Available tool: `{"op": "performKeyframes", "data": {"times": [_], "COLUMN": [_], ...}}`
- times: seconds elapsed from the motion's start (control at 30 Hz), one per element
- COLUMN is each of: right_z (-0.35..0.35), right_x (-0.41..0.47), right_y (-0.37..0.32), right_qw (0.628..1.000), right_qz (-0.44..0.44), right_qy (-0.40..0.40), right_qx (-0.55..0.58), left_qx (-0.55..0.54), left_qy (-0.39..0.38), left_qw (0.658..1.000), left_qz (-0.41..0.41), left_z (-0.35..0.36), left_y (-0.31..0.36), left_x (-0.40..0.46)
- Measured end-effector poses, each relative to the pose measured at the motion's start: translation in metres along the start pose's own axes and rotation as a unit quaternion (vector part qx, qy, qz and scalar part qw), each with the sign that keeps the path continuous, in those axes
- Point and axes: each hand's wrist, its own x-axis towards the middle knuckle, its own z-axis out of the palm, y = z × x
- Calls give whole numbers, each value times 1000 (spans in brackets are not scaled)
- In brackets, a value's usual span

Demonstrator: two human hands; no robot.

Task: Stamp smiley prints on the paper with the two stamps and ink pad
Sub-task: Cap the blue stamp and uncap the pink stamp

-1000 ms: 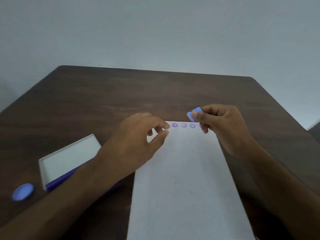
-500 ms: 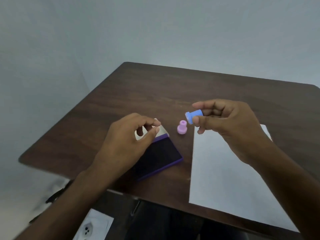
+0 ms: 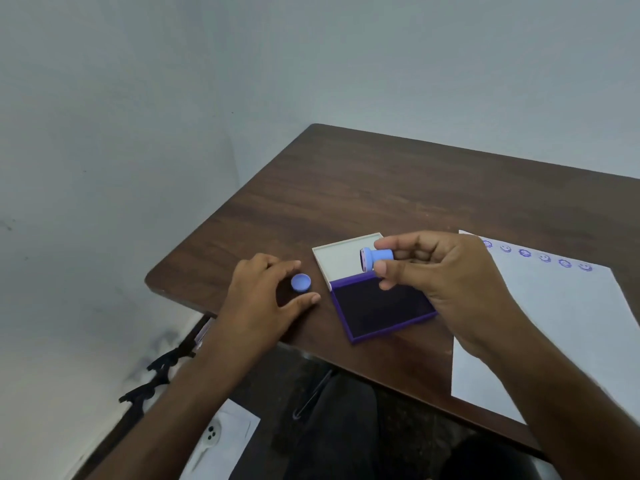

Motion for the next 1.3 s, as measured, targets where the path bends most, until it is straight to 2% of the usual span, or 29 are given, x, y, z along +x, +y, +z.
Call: {"op": "performKeyframes", "data": {"times": [0.23, 0.33, 0.47, 0.53, 0.63, 0.7, 0.77, 0.83, 0.9, 0.97, 1.03, 1.1, 1.17, 1.23, 1.3], "right_z": [7, 9, 9, 8, 9, 10, 10, 11, 11, 11, 11, 11, 11, 11, 12], "right_x": [3, 5, 7, 7, 6, 5, 5, 5, 5, 5, 5, 6, 7, 7, 8], "right_y": [-1, 0, 3, 4, 5, 6, 7, 7, 7, 8, 9, 9, 10, 11, 11], "right_qw": [1000, 1000, 1000, 1000, 1000, 1000, 1000, 999, 999, 999, 999, 998, 998, 998, 997], "right_qz": [6, 6, 9, 10, 5, -1, -4, -1, 1, -1, -3, -6, -12, -17, -16], "right_qy": [-2, -5, -9, -11, -12, -14, -13, -13, -14, -16, -17, -20, -22, -20, -23], "right_qx": [0, 0, -3, -3, 5, 14, 23, 34, 42, 44, 48, 53, 59, 65, 73], "left_qx": [-35, -121, -275, -390, -563, -623, -663, -683, -676, -644, -576, -482, -383, -330, -315], "left_qy": [31, 49, 52, 17, -49, -54, -40, -21, 3, 14, 15, 20, 28, 30, 37], "left_qw": [999, 991, 959, 916, 808, 757, 721, 705, 713, 745, 807, 874, 923, 941, 946], "left_qz": [15, -24, -52, -97, -168, -189, -196, -192, -186, -172, -130, -54, 23, 59, 63], "left_z": [-1, -4, -8, -9, -10, -11, -12, -13, -13, -12, -12, -12, -11, -8, -5], "left_y": [-1, 5, 12, 18, 27, 32, 36, 39, 40, 40, 39, 41, 42, 44, 44], "left_x": [3, -2, -4, -4, -4, -3, -1, 2, 4, 4, 3, 1, 1, 3, 3]}}
